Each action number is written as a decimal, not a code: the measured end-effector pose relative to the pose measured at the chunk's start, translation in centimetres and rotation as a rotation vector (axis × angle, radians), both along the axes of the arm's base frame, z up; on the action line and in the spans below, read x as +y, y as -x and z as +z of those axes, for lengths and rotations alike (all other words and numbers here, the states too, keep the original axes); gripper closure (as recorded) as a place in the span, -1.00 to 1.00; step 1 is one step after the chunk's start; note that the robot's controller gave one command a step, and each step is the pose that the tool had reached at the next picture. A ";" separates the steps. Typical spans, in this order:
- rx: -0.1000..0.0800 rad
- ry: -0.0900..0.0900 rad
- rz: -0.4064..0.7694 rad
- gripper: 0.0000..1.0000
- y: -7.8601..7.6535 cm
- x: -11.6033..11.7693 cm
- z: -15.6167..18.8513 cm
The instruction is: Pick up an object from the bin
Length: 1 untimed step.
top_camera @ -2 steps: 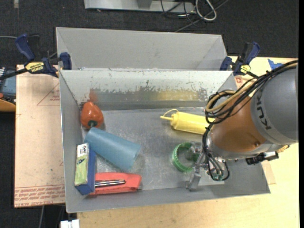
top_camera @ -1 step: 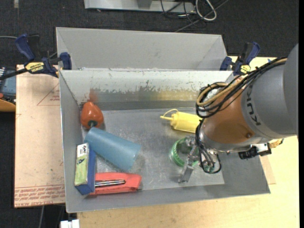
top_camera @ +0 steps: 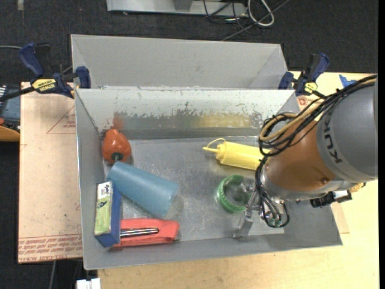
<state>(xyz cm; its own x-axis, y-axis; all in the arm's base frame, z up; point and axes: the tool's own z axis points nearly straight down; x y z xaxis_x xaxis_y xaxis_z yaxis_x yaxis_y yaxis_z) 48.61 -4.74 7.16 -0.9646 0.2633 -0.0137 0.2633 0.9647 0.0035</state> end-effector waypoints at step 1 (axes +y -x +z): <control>0.000 -0.003 -0.037 1.00 -1.9 1.4 -0.1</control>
Offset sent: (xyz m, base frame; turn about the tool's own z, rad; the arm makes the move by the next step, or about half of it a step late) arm 0.0000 0.0000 0.0000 0.0000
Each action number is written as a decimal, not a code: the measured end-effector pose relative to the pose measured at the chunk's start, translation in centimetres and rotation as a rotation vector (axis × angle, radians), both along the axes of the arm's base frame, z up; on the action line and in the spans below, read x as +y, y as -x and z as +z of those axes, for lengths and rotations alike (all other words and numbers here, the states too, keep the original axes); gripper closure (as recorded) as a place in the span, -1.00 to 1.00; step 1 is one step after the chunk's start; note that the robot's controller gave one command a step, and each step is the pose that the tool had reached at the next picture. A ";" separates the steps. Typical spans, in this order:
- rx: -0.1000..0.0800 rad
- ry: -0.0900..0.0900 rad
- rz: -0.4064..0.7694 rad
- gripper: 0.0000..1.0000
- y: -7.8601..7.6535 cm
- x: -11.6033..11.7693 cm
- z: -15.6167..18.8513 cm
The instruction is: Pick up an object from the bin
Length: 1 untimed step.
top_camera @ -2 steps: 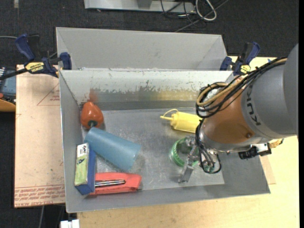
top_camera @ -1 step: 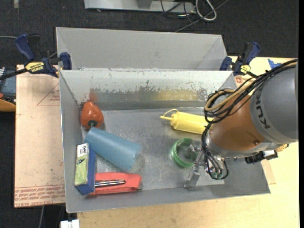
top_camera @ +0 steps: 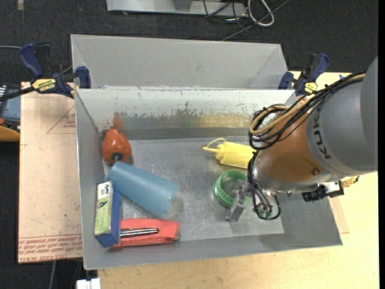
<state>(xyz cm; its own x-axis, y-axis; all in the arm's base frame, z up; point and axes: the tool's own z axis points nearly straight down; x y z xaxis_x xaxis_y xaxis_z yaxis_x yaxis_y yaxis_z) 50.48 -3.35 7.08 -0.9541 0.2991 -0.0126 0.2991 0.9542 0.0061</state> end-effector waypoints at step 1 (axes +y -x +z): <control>0.000 0.000 0.000 1.00 0.0 0.0 0.0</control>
Offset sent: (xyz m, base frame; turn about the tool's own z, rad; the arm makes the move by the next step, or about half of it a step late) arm 0.0000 -0.0001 0.0349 0.0000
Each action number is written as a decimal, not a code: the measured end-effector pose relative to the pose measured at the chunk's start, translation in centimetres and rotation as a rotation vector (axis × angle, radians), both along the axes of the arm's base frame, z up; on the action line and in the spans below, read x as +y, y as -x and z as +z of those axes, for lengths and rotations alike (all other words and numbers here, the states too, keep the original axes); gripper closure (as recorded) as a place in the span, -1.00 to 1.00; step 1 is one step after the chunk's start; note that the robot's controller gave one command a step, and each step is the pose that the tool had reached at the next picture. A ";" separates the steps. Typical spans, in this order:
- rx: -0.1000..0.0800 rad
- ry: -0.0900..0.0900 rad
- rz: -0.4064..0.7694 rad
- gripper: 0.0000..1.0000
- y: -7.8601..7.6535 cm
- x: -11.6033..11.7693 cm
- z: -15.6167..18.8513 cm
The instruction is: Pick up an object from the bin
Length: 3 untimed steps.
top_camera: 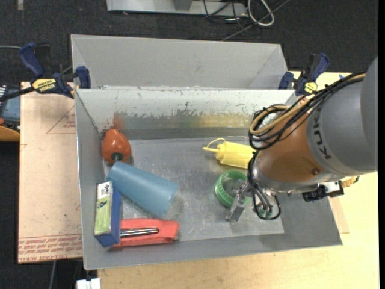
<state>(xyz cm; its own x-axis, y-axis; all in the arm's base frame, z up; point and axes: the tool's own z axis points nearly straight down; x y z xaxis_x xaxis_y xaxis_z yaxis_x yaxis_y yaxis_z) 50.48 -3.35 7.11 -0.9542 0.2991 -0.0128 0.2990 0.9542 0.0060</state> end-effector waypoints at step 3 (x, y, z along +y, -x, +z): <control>0.008 -0.002 0.002 1.00 0.2 0.0 6.2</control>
Offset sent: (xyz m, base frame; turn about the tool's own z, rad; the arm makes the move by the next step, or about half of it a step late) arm -0.0012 0.0002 0.0210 -0.0007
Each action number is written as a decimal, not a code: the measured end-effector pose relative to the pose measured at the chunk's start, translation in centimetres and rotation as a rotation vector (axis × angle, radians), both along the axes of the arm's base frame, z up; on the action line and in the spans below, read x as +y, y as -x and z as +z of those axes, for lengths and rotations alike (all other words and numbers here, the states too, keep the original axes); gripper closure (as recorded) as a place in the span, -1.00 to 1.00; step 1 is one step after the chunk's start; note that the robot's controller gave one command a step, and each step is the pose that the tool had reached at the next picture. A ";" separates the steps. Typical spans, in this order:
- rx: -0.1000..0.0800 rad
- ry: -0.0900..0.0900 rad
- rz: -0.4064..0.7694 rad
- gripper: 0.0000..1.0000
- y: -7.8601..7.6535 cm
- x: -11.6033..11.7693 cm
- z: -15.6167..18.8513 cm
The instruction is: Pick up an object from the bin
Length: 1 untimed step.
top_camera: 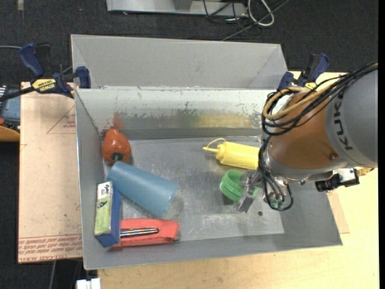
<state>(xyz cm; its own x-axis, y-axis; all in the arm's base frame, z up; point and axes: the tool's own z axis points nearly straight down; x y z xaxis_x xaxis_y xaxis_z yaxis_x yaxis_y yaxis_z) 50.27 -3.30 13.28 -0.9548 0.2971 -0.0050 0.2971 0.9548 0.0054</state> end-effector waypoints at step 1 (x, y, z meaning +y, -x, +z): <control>-0.002 0.000 0.001 1.00 -0.1 0.0 4.2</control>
Offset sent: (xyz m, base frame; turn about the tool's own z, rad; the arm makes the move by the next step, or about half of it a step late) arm 0.0009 0.0000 0.0434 -0.0009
